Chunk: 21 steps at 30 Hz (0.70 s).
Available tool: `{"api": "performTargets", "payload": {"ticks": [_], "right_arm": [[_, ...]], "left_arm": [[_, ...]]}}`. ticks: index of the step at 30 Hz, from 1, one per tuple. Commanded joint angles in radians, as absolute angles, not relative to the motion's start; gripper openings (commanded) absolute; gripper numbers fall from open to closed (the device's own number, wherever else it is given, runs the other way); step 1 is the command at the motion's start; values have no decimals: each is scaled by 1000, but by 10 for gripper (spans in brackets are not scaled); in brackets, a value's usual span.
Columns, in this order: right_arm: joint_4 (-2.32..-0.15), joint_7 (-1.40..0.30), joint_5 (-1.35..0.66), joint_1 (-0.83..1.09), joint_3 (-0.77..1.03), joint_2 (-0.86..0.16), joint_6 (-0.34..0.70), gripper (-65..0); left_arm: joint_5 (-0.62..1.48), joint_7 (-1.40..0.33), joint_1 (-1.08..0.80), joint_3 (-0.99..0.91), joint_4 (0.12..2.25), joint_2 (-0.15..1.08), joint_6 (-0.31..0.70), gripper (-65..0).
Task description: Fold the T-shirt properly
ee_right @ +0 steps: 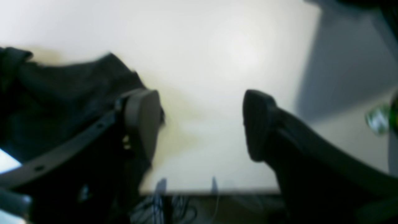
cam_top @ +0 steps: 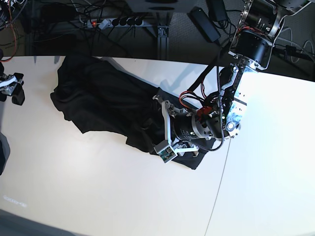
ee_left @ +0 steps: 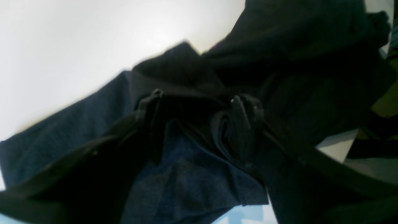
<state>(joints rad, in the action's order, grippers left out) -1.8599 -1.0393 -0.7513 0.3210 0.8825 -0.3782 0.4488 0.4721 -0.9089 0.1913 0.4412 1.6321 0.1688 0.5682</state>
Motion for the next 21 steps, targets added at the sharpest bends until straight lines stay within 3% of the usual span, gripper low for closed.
{"api": "performTargets", "payload": {"ticks": [1,12,21], "right_arm": [[-1862,-1025,-768,340,900,-383,476,-234],[-1620,-1007,-885,334,894,-275,503,-234],[-1598,-1068,-949,255,802,-187,524,-234]], "left_arm": [[484,-888,213,431,1658,176,557,-283],[584,-890,213,250,1660,232,558,-283],[595,-888,213,239,1660,320,558,-283]]}}
